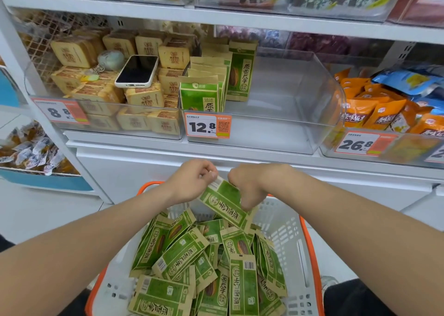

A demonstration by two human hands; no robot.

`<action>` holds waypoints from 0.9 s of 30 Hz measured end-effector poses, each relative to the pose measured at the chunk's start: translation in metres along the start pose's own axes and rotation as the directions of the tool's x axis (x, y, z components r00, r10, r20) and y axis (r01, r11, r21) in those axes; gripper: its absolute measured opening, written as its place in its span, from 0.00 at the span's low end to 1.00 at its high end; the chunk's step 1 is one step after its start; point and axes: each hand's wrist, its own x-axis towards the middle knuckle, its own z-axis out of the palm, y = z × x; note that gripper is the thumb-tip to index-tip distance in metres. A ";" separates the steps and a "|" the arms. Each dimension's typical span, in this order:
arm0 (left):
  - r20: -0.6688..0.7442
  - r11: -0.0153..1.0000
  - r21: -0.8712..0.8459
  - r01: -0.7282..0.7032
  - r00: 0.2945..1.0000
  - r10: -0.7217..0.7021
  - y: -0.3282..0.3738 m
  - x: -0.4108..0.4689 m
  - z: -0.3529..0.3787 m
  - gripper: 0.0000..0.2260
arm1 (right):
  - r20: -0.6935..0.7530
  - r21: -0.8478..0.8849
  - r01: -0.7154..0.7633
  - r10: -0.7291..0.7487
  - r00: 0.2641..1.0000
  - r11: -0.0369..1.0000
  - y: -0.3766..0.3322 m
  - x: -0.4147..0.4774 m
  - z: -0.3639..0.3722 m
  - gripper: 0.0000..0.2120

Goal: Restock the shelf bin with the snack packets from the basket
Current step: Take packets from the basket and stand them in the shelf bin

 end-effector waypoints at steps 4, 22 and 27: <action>-0.044 0.905 -0.400 0.147 0.983 -0.179 0.020 -0.006 -0.001 0.05 | -0.001 0.128 -0.007 0.007 1.000 0.992 0.003 0.000 0.001 0.34; -0.533 0.966 -0.155 -0.207 0.841 0.095 0.050 -0.024 -0.007 0.09 | -0.199 0.606 0.083 0.050 0.979 0.791 0.028 -0.036 -0.032 0.10; -0.498 0.957 0.061 -0.285 0.822 0.276 0.055 -0.026 -0.001 0.04 | -0.361 0.629 0.043 0.243 0.901 0.776 0.027 -0.045 -0.042 0.23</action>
